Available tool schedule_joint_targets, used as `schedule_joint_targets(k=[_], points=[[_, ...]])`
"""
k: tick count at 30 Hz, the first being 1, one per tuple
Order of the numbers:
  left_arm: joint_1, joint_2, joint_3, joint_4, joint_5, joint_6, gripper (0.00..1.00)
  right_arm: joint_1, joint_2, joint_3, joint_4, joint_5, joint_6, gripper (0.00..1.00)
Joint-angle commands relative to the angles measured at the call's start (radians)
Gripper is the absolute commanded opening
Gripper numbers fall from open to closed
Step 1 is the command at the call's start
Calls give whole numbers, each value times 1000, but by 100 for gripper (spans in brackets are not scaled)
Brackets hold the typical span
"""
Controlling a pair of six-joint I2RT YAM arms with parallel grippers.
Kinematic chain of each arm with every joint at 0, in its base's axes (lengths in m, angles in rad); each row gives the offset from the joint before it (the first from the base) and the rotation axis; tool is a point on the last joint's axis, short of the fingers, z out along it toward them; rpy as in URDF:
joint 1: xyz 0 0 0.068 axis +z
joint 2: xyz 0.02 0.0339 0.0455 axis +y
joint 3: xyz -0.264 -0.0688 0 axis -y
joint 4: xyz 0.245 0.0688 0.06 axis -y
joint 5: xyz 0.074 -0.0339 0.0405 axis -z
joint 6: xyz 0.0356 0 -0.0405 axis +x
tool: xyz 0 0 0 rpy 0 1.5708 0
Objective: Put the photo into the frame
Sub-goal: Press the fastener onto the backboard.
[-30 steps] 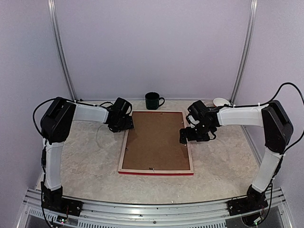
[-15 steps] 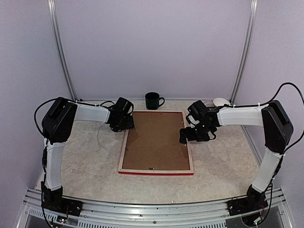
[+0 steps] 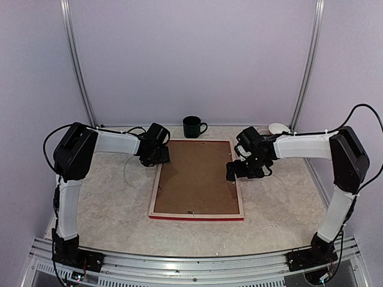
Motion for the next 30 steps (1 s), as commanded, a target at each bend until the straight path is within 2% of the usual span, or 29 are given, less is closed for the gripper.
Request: schedule_joint_targets(k=[1, 15, 21, 30], points=[[-4, 10, -4, -10, -19, -1, 69, 10, -28, -19, 17, 13, 5, 99], [-4, 24, 3, -8, -1, 0, 64, 10, -29, -19, 15, 18, 6, 99], [-2, -28, -46, 64, 37, 1, 64, 10, -24, -10, 14, 14, 7, 99], [-1, -54, -13, 20, -2, 13, 64, 10, -22, -10, 16, 14, 7, 99]])
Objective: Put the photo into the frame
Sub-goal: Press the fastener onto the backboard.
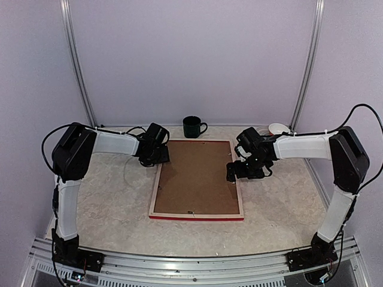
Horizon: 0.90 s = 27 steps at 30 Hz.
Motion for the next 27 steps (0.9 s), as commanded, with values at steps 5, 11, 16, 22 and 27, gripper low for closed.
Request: schedule_joint_targets(k=[5, 11, 16, 22, 27], points=[[0, -2, 46, -61, -36, 18, 64, 10, -24, -4, 11, 12, 7, 99], [5, 23, 46, -52, -30, 20, 63, 10, -26, -5, 10, 13, 7, 99], [6, 39, 55, -54, -19, 22, 63, 10, -27, -8, 13, 13, 9, 99], [6, 42, 56, -61, -38, 21, 63, 10, -24, -6, 14, 12, 7, 99], [6, 51, 59, -64, -40, 23, 63, 10, -22, -6, 16, 12, 6, 99]])
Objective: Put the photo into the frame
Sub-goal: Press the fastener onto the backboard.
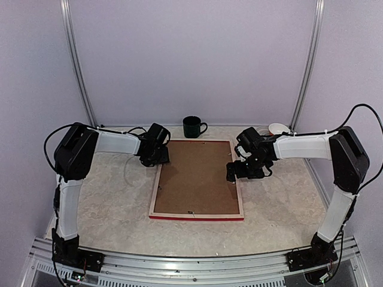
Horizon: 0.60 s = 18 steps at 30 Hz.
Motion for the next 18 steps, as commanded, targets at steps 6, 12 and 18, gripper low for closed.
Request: schedule_joint_targets(k=[6, 12, 18], points=[[3, 3, -4, 23, -22, 14, 59, 10, -22, -8, 14, 14, 5, 99], [4, 18, 27, -6, -26, 17, 57, 10, -22, -4, 10, 15, 1, 99], [4, 36, 30, -16, -29, 15, 51, 10, -22, -1, 5, 20, -3, 99]])
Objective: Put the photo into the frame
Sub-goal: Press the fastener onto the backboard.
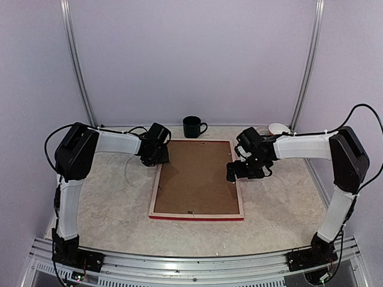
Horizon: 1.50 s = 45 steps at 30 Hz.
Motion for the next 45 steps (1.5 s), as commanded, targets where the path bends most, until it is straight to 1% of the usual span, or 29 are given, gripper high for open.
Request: schedule_joint_targets(k=[1, 6, 8, 12, 16, 19, 25, 27, 33, 36, 39, 45], points=[[4, 31, 22, -20, -31, 12, 48, 10, -21, -1, 4, 17, -3, 99], [5, 39, 29, -22, -23, 10, 39, 9, -19, 7, 0, 17, -7, 99], [6, 42, 30, -24, -23, 9, 37, 10, -18, 9, -1, 17, -8, 99], [7, 46, 30, -29, -22, 9, 28, 10, -18, 12, -3, 18, -8, 99], [7, 51, 24, -29, -18, 7, 25, 10, -16, 14, -2, 19, -8, 99], [7, 51, 16, -26, -17, 3, 16, 9, -15, 13, 1, 19, -6, 99], [7, 48, 10, -24, -25, -1, 13, 10, -16, 10, 3, 17, -4, 99], [8, 43, 9, -24, -31, -5, 15, 10, -18, 8, 3, 17, -5, 99], [11, -10, -13, -16, -58, -18, 25, 10, -31, -10, 11, 19, -9, 99], [16, -57, -25, -14, -74, -22, 37, 10, -39, -15, 9, 21, -14, 99], [20, -112, -45, -10, -81, -27, 45, 7, -44, -20, 9, 22, -15, 99], [13, -201, -111, 1, -60, -45, 55, -1, -54, -29, 17, 8, -15, 99]])
